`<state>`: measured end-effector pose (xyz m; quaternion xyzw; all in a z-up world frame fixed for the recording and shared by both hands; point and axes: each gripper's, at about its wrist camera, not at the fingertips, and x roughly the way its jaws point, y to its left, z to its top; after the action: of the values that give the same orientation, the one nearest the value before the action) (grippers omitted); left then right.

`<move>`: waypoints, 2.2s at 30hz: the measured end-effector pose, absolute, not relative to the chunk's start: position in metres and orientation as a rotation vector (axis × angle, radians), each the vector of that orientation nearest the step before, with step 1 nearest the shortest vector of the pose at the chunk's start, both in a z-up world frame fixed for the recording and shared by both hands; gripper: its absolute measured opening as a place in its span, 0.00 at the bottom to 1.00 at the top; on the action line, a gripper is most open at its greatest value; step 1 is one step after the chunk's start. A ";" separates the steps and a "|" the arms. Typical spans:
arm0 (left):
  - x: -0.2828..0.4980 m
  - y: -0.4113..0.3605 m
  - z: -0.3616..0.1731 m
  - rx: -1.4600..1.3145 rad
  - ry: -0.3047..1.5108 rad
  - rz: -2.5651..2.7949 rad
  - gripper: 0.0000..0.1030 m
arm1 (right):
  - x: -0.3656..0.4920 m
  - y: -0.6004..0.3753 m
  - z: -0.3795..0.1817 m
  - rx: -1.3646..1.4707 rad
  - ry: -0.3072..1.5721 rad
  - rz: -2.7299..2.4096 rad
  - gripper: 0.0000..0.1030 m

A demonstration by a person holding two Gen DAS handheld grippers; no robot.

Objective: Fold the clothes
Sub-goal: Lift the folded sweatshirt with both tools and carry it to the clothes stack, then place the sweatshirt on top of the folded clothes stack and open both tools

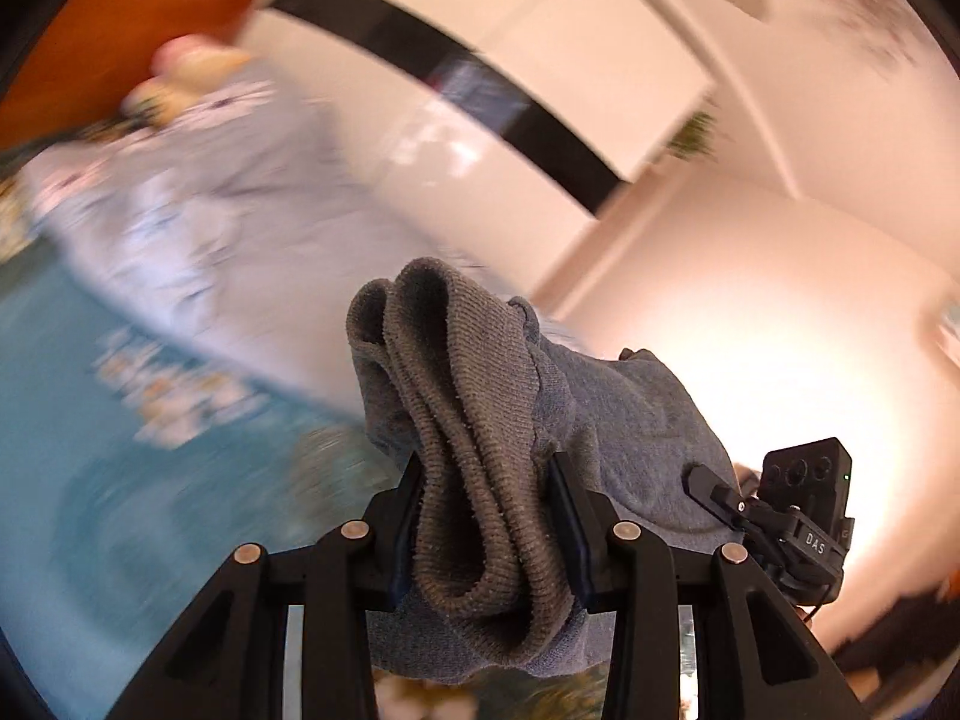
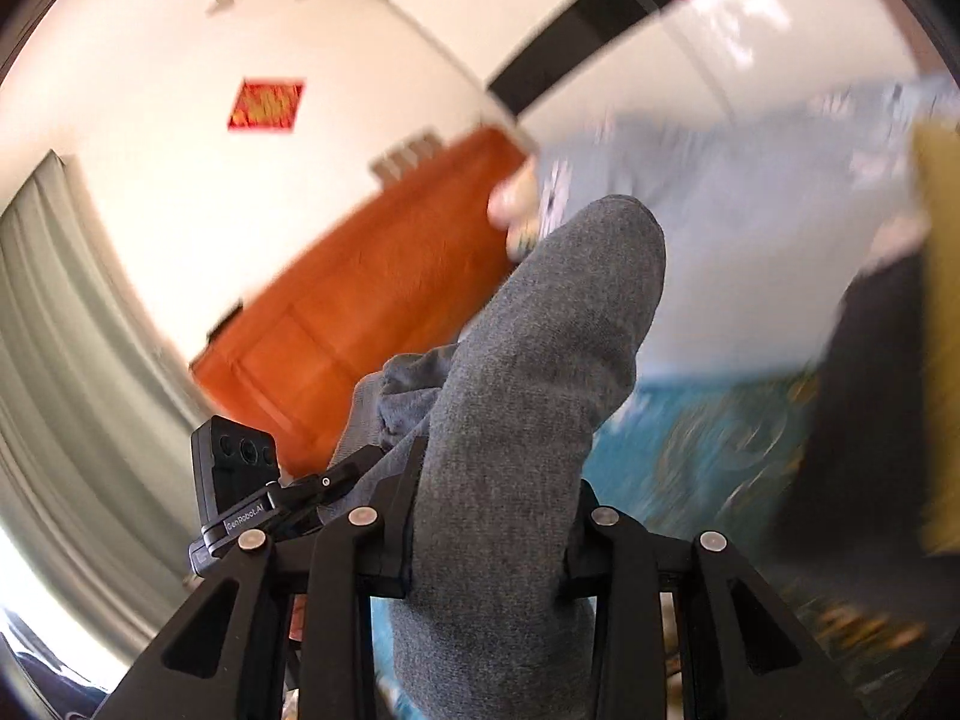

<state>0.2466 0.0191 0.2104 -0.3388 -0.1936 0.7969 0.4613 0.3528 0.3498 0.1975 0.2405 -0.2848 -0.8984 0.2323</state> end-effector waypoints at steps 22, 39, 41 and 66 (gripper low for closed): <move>0.251 0.330 0.246 -0.992 0.026 1.745 0.43 | 0.434 0.608 0.219 0.493 -1.056 -2.867 0.32; 0.249 0.256 0.239 -0.934 -0.042 1.815 0.55 | 0.442 0.624 0.208 0.616 -1.112 -2.958 0.44; 0.246 0.246 0.230 -0.962 -0.032 1.831 0.56 | 0.446 0.622 0.214 0.643 -1.084 -3.015 0.48; 0.274 0.227 0.136 -1.019 0.054 1.939 0.90 | 0.486 0.466 0.155 0.764 -0.732 -3.473 0.63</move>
<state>0.2735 0.2268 0.1360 -0.4135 0.0220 0.7869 0.4576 0.4862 0.4663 0.1551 0.2042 -0.1957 -0.9282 -0.2420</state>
